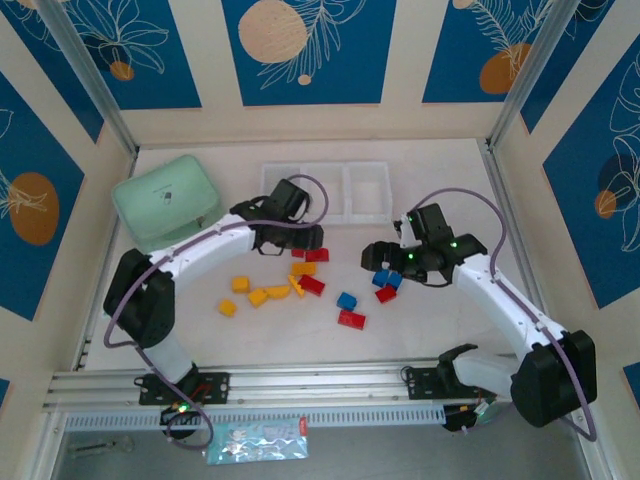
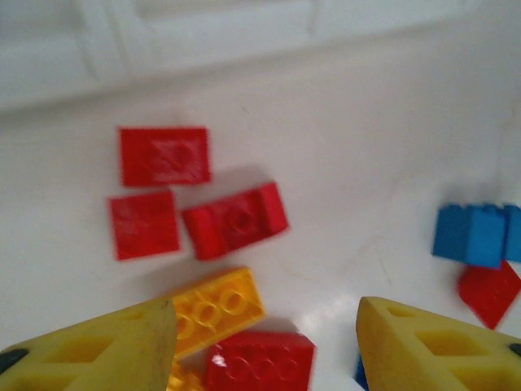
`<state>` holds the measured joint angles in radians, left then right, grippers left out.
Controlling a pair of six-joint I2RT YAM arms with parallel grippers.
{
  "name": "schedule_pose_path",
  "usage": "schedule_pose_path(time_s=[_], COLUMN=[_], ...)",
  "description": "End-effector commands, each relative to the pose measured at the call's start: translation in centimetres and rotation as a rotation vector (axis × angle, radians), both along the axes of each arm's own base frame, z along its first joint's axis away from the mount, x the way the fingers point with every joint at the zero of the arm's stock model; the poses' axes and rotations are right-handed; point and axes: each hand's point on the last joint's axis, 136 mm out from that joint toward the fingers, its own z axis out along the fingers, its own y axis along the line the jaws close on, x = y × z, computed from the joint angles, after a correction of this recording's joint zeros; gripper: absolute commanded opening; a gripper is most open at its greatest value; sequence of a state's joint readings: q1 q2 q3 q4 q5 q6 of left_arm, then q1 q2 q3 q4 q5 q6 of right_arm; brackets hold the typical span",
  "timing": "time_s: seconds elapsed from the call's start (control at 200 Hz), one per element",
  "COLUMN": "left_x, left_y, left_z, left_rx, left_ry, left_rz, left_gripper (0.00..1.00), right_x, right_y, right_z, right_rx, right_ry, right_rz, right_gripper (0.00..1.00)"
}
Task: Sort the legos into containers by color
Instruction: Pick up the lego from the middle-left of the table.
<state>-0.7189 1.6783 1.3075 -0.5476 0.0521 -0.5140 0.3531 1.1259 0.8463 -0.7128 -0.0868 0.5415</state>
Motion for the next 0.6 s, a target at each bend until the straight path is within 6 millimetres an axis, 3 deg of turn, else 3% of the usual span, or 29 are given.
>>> schedule_pose_path(time_s=[0.0,0.29,0.595], left_x=[-3.4,-9.1,-12.1], left_y=[-1.4,-4.6,-8.0], left_z=[0.0,-2.5,-5.1], left_rx=[-0.012,0.011,0.06], left_ry=[0.065,0.156,0.197], left_rz=[-0.049,-0.145,-0.24], left_gripper=[0.58,0.57,0.64], right_x=[-2.8,-6.1,-6.4], right_y=[-0.8,-2.0,-2.4], right_z=[-1.1,-2.6,-3.0], right_rx=[0.015,0.026,0.024], right_ry=[0.122,0.204,0.206], right_rz=[-0.062,-0.153,-0.162], right_gripper=[0.99,0.99,0.99])
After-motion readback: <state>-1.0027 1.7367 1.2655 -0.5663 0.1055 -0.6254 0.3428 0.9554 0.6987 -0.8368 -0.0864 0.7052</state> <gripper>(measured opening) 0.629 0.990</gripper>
